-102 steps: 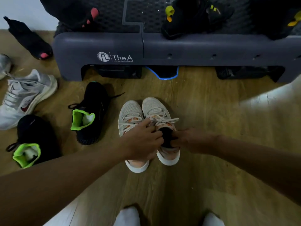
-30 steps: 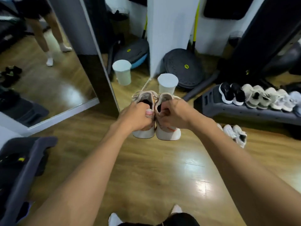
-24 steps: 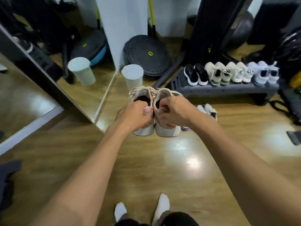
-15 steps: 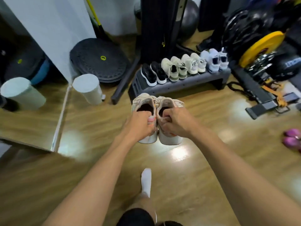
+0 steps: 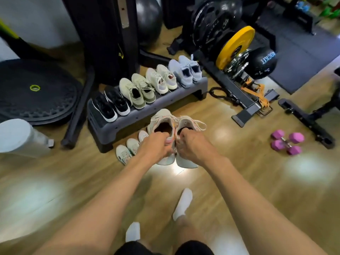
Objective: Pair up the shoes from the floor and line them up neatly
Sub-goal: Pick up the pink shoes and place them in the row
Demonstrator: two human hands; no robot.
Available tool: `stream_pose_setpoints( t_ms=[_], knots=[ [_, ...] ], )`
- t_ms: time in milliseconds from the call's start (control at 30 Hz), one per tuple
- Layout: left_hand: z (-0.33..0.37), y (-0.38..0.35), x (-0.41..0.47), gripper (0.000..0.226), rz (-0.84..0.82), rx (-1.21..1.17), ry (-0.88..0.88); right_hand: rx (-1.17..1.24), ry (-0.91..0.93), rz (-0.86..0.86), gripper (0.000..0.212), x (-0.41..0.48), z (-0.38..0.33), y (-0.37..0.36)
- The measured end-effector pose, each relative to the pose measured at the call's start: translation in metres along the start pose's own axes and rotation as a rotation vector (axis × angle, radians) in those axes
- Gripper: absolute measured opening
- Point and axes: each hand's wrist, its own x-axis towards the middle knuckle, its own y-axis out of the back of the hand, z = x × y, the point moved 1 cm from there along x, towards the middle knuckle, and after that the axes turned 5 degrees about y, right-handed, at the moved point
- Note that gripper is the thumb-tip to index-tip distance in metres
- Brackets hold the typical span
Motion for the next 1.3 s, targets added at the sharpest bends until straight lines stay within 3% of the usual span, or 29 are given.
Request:
stream_pose_setpoints(
  t_ms=[100,300,467,767,933,1100,1300],
  knots=[
    [0.024,-0.014,0.053,0.021,-0.027,-0.014,0.044,0.058,0.042,-0.025,0.027,0.04,0.052,0.002],
    [0.044,-0.058,0.149,0.022,-0.099,-0.119,0.157,-0.224,0.269,-0.147,0.017,0.133,0.142,-0.032],
    [0.036,-0.102,0.239,0.028,-0.168,-0.188,0.186,-0.182,0.183,-0.258,0.021,0.213,0.198,-0.067],
    [-0.01,-0.223,0.406,0.047,-0.335,0.022,0.308,-0.244,0.291,-0.395,0.011,0.358,0.305,-0.174],
    [-0.04,-0.29,0.474,0.049,-0.276,0.1,0.395,-0.123,0.347,-0.437,0.02,0.424,0.354,-0.257],
    [-0.082,-0.373,0.526,0.044,-0.346,0.087,0.381,-0.172,0.449,-0.499,0.033,0.478,0.393,-0.34],
    [-0.125,-0.449,0.555,0.037,-0.193,0.071,0.572,-0.182,0.48,-0.574,0.041,0.519,0.423,-0.431]
  ],
)
